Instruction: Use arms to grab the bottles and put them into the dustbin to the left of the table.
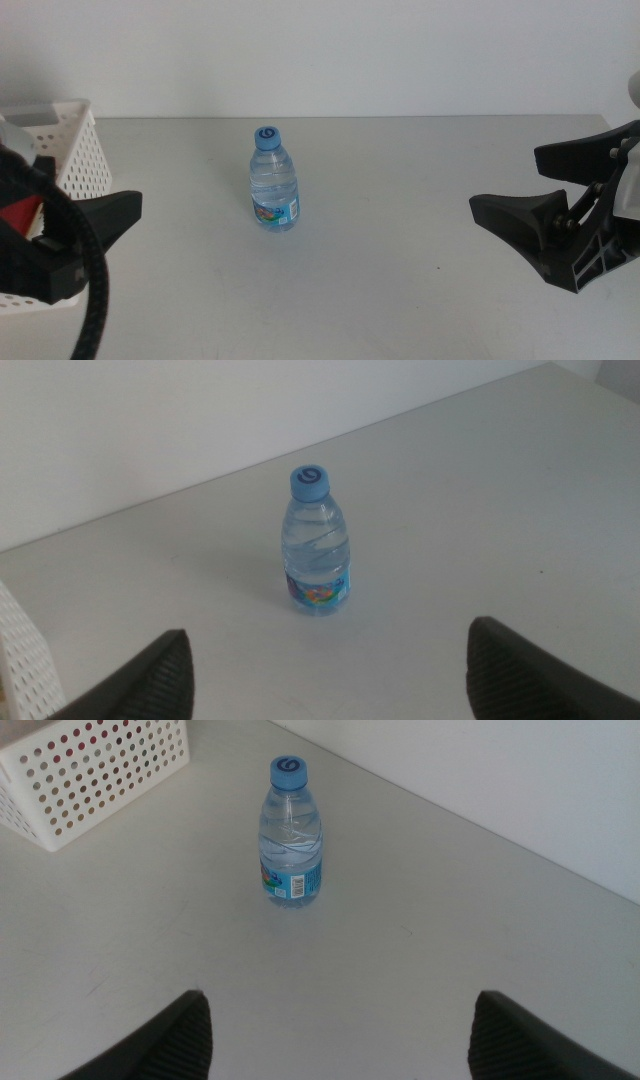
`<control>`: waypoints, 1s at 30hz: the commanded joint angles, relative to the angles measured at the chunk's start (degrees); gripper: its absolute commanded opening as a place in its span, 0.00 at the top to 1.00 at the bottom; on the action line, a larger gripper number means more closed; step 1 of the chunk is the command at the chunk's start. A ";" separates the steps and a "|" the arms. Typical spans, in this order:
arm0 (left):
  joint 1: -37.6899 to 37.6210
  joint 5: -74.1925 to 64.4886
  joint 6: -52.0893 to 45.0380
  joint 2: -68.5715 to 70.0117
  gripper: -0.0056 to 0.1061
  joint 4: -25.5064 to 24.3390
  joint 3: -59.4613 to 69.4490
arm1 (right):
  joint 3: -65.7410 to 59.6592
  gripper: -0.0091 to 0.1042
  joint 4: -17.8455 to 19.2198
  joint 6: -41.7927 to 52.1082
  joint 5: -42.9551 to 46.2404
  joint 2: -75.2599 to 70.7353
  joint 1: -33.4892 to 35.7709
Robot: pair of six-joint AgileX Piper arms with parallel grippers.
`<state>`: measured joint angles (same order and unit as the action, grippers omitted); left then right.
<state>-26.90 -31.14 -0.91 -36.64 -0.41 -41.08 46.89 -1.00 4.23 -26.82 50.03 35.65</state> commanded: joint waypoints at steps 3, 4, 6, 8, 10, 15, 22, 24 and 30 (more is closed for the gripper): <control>-0.42 9.16 0.91 -0.37 0.11 -0.02 -1.48 | 1.36 0.34 0.20 0.63 3.63 -0.65 -0.03; -0.42 10.68 0.91 -0.42 0.11 -0.02 -1.48 | 1.36 0.34 0.20 0.63 3.63 -0.65 -0.03; -0.42 13.06 0.91 -0.42 0.11 -0.02 -1.22 | 1.36 0.34 0.20 0.63 3.63 -0.65 -0.03; -0.42 16.82 0.91 -0.42 0.11 0.04 0.24 | 1.36 0.34 0.20 0.63 3.63 -0.65 -0.03; -0.42 21.42 0.91 -0.42 0.11 0.04 2.96 | 1.36 0.34 0.20 0.63 3.63 -0.65 -0.03; -0.48 36.62 0.91 -0.42 0.11 0.10 14.04 | 1.36 0.34 0.20 0.63 3.63 -0.65 -0.03; -0.48 53.32 2.00 -0.44 0.11 0.10 28.24 | 1.36 0.34 0.20 0.63 3.63 -0.65 -0.03; -0.48 54.08 2.00 -1.37 0.11 0.10 29.61 | 1.36 0.34 0.20 0.63 3.63 -0.65 -0.03; -0.48 57.22 2.51 -9.91 0.11 -1.01 28.00 | 1.36 0.34 0.20 0.63 3.63 -0.65 -0.03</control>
<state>-26.96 19.93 0.50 -44.41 -1.23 -10.83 46.89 -1.05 4.29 -26.82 49.98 35.65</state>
